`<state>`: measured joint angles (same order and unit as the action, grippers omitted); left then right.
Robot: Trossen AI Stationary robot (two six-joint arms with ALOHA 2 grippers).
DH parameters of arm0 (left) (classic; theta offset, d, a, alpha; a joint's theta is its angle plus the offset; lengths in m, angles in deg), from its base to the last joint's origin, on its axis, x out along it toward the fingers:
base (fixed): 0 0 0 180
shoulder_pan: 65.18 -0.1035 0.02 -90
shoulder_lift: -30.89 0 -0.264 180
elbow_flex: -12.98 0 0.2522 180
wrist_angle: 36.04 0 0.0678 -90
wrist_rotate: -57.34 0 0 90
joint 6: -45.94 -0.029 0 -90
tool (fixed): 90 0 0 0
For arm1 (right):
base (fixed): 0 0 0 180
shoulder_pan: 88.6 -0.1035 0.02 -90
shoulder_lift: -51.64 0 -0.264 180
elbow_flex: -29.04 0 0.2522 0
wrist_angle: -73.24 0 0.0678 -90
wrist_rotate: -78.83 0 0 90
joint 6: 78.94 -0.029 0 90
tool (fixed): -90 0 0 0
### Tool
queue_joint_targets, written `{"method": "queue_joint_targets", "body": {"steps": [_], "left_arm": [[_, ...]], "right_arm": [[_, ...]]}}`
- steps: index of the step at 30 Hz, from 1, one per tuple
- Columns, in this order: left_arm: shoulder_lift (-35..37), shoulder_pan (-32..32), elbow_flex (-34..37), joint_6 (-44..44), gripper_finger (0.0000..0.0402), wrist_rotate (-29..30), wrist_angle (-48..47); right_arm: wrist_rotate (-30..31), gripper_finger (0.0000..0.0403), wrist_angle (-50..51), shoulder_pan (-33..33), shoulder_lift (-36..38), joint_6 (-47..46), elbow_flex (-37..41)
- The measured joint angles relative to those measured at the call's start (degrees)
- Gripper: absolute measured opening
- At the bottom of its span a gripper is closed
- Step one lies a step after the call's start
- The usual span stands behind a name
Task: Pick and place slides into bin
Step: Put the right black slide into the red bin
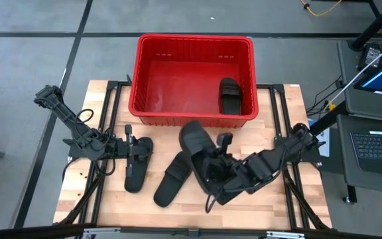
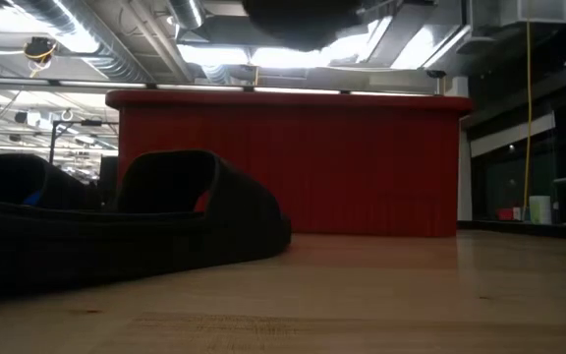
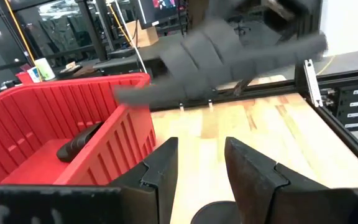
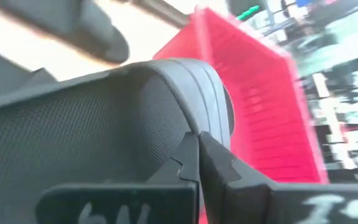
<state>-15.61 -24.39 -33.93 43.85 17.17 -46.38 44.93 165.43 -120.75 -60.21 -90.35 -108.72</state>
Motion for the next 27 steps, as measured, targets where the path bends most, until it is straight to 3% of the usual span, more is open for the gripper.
{"method": "queue_joint_targets", "body": {"steps": [4, 9, 27], "left_arm": [[0.0, 0.0, 0.0, 0.1, 0.0127, 0.0, 0.0], [0.0, 0.0, 0.0, 1.2, 0.0127, 0.0, 0.0], [0.0, 0.0, 0.0, 1.3, 0.0127, 2.3, 0.0]], "right_arm": [[4.5, 0.0001, 3.6, 1.5, 0.0, 1.2, -5.2], [6.0, 0.0001, 6.7, 4.5, 0.0, 1.2, -10.9], [9.1, 0.0001, 5.9, 22.7, 3.0, 6.4, -10.6]]}}
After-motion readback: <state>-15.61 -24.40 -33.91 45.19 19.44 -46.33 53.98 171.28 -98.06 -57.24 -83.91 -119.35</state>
